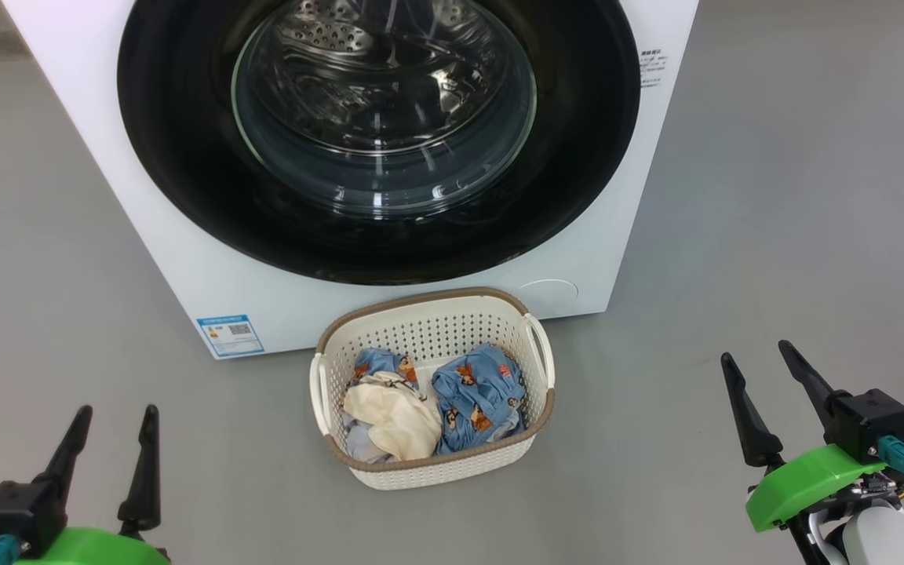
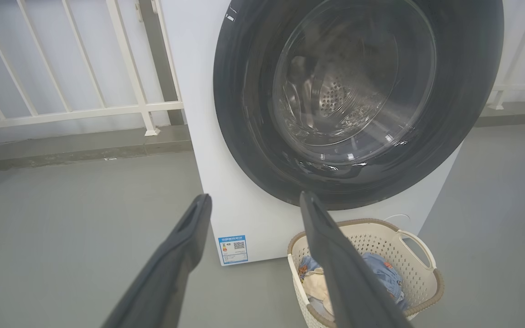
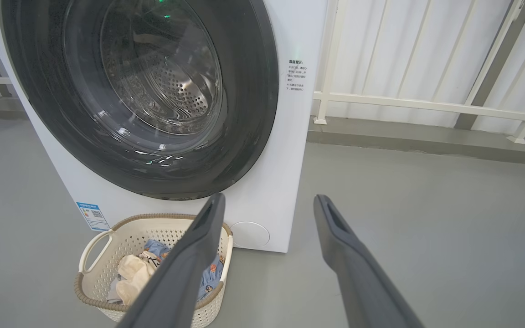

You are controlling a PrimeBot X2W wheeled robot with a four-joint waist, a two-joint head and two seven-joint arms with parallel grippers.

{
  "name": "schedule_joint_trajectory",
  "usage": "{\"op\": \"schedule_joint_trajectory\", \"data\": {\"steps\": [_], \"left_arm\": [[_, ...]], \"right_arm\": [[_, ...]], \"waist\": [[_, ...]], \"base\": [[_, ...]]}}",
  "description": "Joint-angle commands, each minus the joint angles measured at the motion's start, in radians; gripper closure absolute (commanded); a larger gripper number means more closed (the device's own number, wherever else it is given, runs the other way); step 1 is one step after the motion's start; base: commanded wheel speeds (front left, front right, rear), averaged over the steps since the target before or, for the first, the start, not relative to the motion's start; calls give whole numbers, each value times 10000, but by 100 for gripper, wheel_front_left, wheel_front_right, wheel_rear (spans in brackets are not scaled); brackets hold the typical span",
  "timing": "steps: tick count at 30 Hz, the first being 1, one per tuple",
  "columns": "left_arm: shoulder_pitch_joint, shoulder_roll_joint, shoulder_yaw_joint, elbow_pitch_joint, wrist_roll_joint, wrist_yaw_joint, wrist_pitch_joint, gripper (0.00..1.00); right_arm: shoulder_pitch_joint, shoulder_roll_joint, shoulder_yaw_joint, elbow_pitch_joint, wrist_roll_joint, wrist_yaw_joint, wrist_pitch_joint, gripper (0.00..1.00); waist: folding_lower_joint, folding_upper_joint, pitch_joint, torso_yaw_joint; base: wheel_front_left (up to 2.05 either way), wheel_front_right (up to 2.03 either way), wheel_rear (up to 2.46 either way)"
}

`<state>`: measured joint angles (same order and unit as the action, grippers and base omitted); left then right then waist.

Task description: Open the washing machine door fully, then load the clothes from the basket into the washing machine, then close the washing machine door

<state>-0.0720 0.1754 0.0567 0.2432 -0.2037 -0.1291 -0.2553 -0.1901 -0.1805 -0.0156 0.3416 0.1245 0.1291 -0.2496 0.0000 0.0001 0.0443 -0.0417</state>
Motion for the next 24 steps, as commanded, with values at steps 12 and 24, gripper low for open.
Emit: {"op": "schedule_joint_trajectory", "data": {"steps": [12,24], "left_arm": [[-547,224,334,-257,188,-16,-65,0],[-596,238,364,-330,66,-16,-65,0]], "right_arm": [[-385,69,5,-365,-30,16,-122,0],[-338,170,-130,-409,-88,16,-122,0]], "waist": [[0,-1,121,-4],[0,-1,188,27]], "base": [[15,15,-30],[99,99,-197]]}}
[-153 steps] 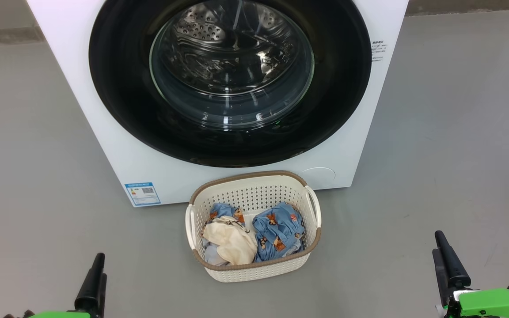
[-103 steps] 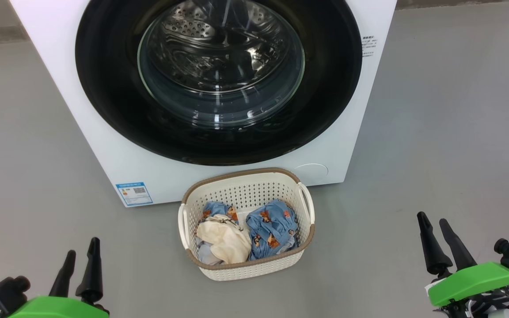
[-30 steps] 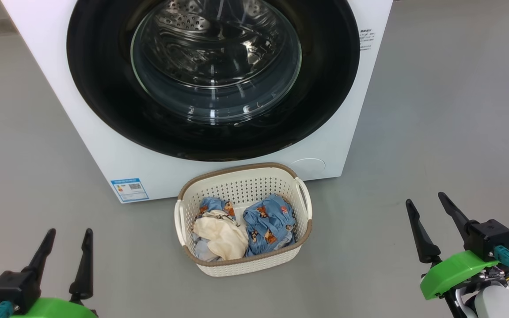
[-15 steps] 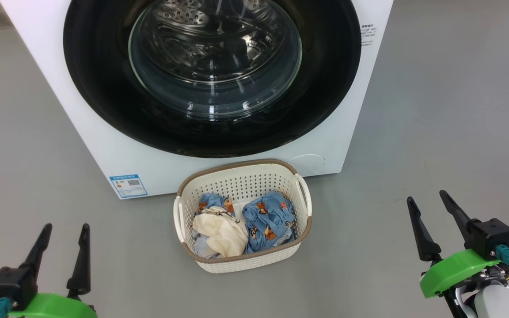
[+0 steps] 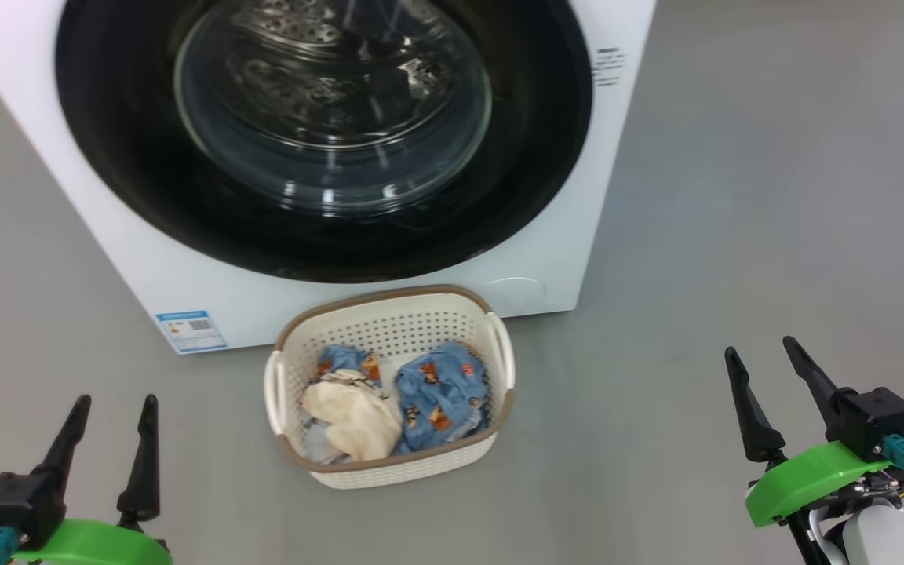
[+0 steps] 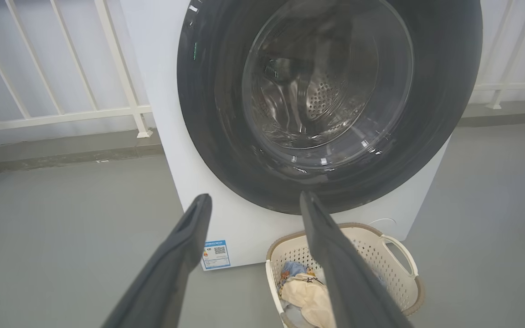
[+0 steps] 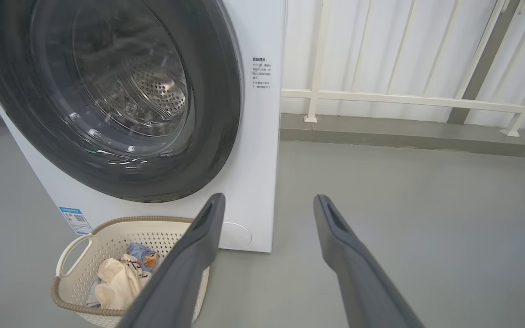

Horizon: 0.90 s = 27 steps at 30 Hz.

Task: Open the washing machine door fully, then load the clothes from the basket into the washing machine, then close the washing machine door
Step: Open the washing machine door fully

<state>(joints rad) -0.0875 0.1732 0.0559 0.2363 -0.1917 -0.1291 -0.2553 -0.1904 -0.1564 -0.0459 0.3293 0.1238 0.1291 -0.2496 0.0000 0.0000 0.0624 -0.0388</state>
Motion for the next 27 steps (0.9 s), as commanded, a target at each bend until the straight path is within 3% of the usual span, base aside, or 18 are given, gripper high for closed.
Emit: {"op": "schedule_joint_trajectory", "data": {"steps": [1,14,27], "left_arm": [[-442,259,383,-261,-58,-16,-65,0],[-540,118,644,-581,163,-14,-65,0],[-370,183,388,-578,162,-15,-65,0]], "right_arm": [[-329,-61,172,-291,-85,16,-122,0],[-333,43,-2,-466,-99,16,-122,0],[-254,78,-7,-526,-141,16,-122,0]], "waist": [[0,0,13,-6],[0,0,140,-44],[0,0,77,-26]], "base": [[123,123,-246],[109,95,-204],[17,17,-34]]}}
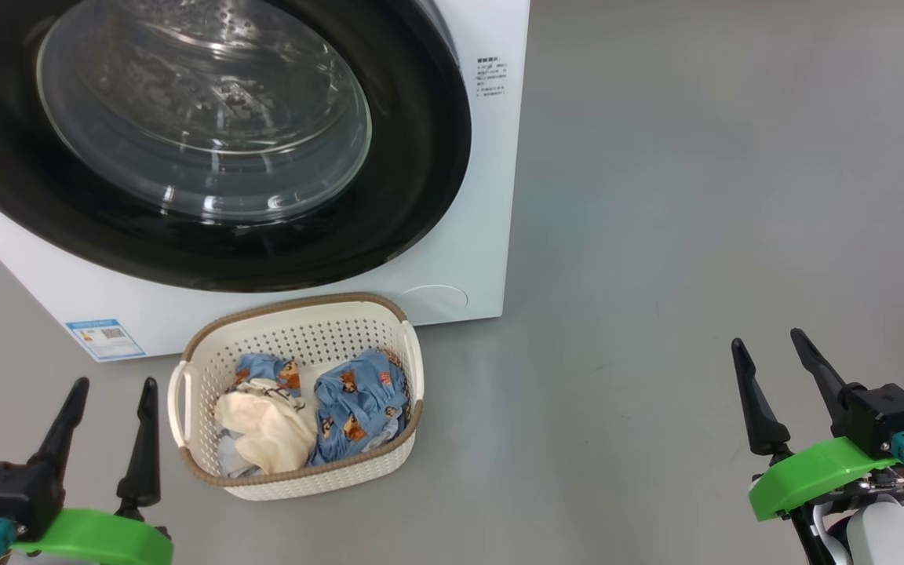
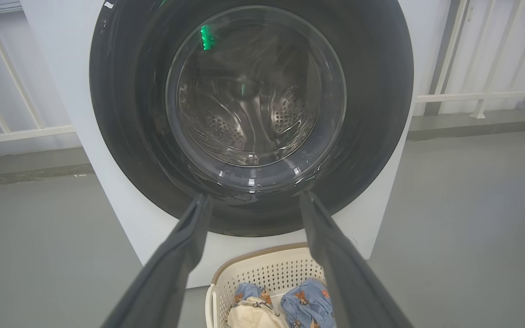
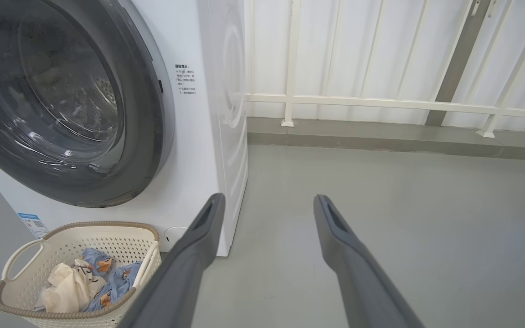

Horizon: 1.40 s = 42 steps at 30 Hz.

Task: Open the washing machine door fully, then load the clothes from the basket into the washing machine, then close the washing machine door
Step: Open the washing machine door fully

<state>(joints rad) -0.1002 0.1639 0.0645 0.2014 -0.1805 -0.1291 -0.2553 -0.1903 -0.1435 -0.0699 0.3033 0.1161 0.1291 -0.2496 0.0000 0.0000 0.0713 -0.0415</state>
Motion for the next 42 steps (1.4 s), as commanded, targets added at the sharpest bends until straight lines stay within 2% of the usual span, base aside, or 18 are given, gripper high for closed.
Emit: {"op": "schedule_joint_trajectory", "data": {"steps": [1,20,25,34,37,42], "left_arm": [[-225,274,292,-228,49,-15,-65,0],[69,77,393,-503,142,-15,-65,0],[141,-9,360,-652,110,-15,-65,0],[197,-55,119,-869,-42,-15,-65,0],[112,-61,-33,-869,-76,-15,-65,0],[-44,-78,-62,-859,-189,-15,-65,0]], "right_arm": [[-240,-57,230,-260,-59,16,-122,0],[-314,-38,79,-238,-29,16,-122,0],[-661,4,50,-344,68,16,-122,0],[-2178,-6,167,-362,509,16,-122,0],[-2792,-38,92,-273,847,16,-122,0],[-3948,359,-971,16,2595,16,-122,0]], "waist": [[0,0,-30,6],[0,0,-68,56],[0,0,79,95],[0,0,439,264],[0,0,560,382],[0,0,812,562]], "base": [[0,0,0],[0,0,0],[0,0,0],[0,0,0],[0,0,0],[0,0,0]]}}
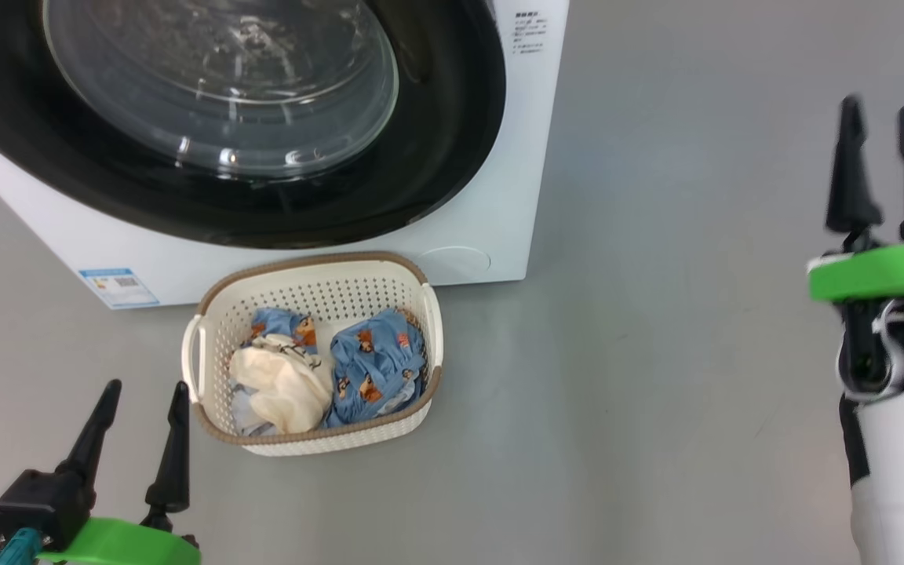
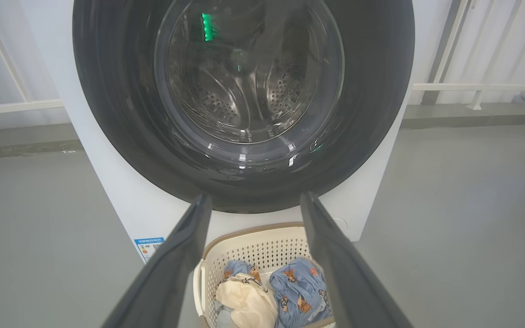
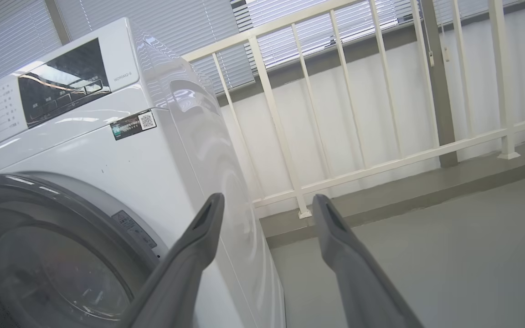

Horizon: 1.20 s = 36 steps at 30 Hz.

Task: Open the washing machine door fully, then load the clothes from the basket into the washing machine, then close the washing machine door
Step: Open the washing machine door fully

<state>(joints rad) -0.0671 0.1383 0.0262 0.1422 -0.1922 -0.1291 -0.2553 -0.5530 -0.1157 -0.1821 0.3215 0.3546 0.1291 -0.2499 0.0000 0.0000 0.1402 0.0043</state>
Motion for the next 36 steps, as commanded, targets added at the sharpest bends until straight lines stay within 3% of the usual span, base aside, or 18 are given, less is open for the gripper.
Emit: {"op": "schedule_joint_trajectory", "data": {"steps": [1,5,6,7,9,20,29,36], "left_arm": [[-396,180,312,-267,-85,-15,-65,0],[-496,194,284,-264,-147,-15,-65,0],[-554,187,236,-275,-170,-15,-65,0],[-576,174,210,-280,-171,-15,-65,0],[-629,153,169,-285,-175,-15,-65,0],[-1119,175,70,-207,-323,-15,-65,0],[-1527,51,-43,-136,-422,-15,-65,0],[-1781,0,-230,-93,-525,-15,-65,0]], "right_arm": [[-517,122,43,-88,465,16,-118,0],[-1235,343,-567,403,1959,16,4,0],[-1536,420,-899,679,2722,16,144,23],[-1668,443,-1017,804,3011,16,207,57],[-1917,485,-1248,1059,3550,16,320,100],[-3974,603,-2154,2889,5498,16,1490,100],[-6003,582,-2803,4562,5886,16,3029,100],[-7303,607,-2652,5492,5897,16,4696,100]], "waist": [[0,0,174,134],[0,0,386,264],[0,0,488,342],[0,0,537,379],[0,0,638,448],[0,0,1325,721],[0,0,1876,956],[0,0,2241,1151]], "base": [[0,0,0],[0,0,0],[0,0,0],[0,0,0],[0,0,0],[0,0,0],[0,0,0],[0,0,0]]}}
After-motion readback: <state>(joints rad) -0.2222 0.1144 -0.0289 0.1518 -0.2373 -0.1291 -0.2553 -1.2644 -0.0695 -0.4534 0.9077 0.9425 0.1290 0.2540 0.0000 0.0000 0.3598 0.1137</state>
